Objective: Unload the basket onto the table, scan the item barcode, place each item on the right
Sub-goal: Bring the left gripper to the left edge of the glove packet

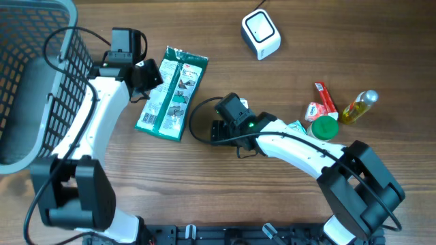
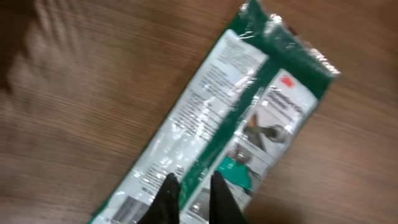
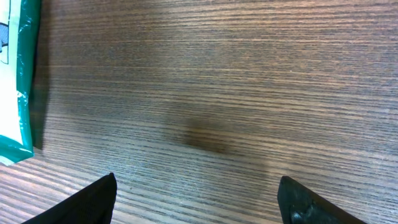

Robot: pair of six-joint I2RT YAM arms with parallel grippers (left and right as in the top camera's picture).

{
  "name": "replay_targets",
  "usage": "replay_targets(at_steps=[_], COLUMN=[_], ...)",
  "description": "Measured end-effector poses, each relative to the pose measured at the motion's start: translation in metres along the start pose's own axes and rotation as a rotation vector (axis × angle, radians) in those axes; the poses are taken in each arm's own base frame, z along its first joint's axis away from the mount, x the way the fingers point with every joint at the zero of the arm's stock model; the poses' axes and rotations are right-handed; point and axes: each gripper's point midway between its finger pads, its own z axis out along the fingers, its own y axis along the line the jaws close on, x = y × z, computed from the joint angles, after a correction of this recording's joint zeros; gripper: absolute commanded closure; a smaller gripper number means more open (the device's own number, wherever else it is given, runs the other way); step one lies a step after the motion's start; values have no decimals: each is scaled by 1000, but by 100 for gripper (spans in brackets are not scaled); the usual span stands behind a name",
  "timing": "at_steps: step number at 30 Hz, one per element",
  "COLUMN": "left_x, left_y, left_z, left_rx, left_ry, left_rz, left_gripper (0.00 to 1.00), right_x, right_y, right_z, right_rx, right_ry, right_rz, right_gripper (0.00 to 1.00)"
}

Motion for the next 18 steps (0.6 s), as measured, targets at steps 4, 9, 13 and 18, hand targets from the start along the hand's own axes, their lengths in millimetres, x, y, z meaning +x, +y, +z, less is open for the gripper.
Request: replay_targets(at_steps=[4, 9, 13, 18], left_x=[1, 12, 29, 38], left_y=[6, 12, 20, 24], left_z=[20, 55, 82, 102], left_rx=[-38, -74, -102, -123], left_ry=[15, 70, 139, 178], left_rz=[16, 57, 78, 85], left_gripper=[96, 96, 94, 94], right_x=[0, 0, 0, -1], right_y=[0, 0, 0, 0], right_z=[0, 0, 0, 0], right_rx=[-1, 0, 0, 1], right_ry=[-1, -1, -2, -5], right_rz=[0, 0, 0, 0], right_gripper=[17, 17, 17, 16])
